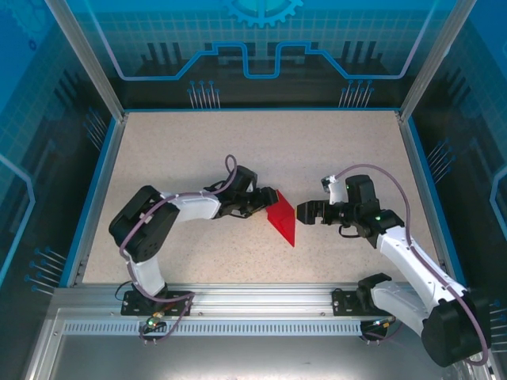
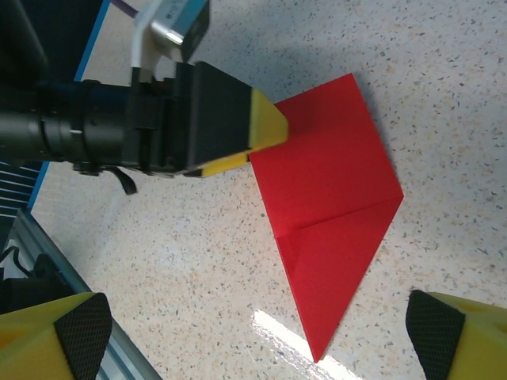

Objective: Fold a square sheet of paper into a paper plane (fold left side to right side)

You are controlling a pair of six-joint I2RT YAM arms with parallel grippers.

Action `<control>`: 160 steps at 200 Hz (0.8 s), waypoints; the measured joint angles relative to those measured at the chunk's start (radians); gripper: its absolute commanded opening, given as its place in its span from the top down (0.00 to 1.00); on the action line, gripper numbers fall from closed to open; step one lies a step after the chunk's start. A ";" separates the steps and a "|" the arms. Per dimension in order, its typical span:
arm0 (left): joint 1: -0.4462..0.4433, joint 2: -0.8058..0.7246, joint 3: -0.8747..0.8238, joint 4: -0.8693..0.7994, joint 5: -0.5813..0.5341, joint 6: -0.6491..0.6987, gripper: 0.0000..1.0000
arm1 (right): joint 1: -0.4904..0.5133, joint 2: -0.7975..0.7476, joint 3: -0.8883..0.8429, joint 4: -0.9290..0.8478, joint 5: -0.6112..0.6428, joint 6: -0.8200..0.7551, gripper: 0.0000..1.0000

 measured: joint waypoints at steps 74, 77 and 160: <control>-0.006 0.005 0.012 0.023 -0.029 0.068 0.98 | -0.002 -0.021 -0.029 0.063 0.006 -0.047 0.01; -0.006 -0.004 0.009 0.023 -0.029 0.083 0.99 | -0.002 -0.020 -0.029 0.066 0.005 -0.050 0.01; 0.015 -0.427 -0.100 0.040 0.142 0.377 1.00 | -0.130 0.250 0.023 0.306 -0.377 -0.044 0.18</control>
